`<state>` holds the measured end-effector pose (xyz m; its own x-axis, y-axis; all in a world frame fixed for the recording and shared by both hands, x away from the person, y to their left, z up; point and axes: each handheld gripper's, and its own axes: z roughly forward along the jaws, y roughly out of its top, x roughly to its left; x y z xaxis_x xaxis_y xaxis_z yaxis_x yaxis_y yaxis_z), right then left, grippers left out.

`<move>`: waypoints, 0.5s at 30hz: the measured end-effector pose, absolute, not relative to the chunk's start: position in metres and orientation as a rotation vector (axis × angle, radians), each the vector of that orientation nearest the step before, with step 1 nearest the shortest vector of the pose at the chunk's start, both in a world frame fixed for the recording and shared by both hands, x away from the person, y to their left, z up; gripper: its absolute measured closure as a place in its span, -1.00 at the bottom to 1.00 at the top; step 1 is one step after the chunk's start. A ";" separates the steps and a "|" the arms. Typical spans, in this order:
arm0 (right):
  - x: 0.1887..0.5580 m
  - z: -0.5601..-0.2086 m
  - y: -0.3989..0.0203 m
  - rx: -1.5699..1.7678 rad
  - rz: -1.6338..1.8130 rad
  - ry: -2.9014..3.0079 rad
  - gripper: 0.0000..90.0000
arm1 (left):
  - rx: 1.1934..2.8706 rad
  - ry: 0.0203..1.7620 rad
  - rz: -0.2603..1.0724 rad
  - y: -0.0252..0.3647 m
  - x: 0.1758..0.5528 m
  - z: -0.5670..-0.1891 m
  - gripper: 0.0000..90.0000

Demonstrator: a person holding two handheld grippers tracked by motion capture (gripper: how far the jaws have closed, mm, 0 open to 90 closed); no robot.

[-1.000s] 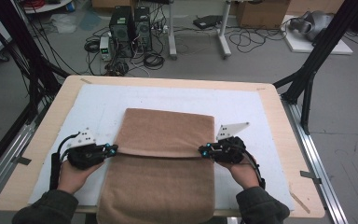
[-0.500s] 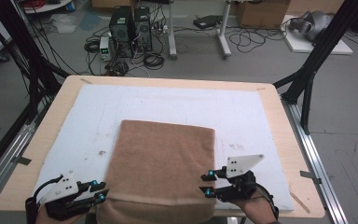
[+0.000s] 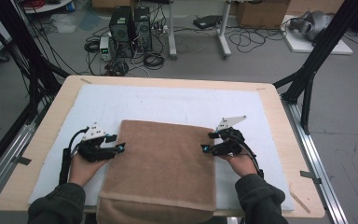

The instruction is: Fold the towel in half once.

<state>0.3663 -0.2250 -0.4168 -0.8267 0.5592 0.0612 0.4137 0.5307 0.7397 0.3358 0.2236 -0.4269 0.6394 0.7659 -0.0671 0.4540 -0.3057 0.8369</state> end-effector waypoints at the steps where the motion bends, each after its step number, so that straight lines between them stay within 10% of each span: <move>1: 0.373 -0.419 -0.225 0.857 1.149 2.576 -0.19 | 1.964 0.974 0.436 0.221 0.344 -0.427 0.06; 11: 0.404 -0.439 -0.231 0.982 1.094 2.531 -0.17 | 1.989 1.143 0.407 0.215 0.391 -0.441 -0.04; 15: 0.405 -0.441 -0.228 0.927 1.129 2.576 0.60 | 2.010 1.094 0.368 0.214 0.393 -0.445 0.46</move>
<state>0.4052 -0.2278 -0.4406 -0.7896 0.6082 0.0808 0.4716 0.5174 0.7141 0.3929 0.2143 -0.4454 0.5837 0.8039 -0.1147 0.5708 -0.3057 0.7621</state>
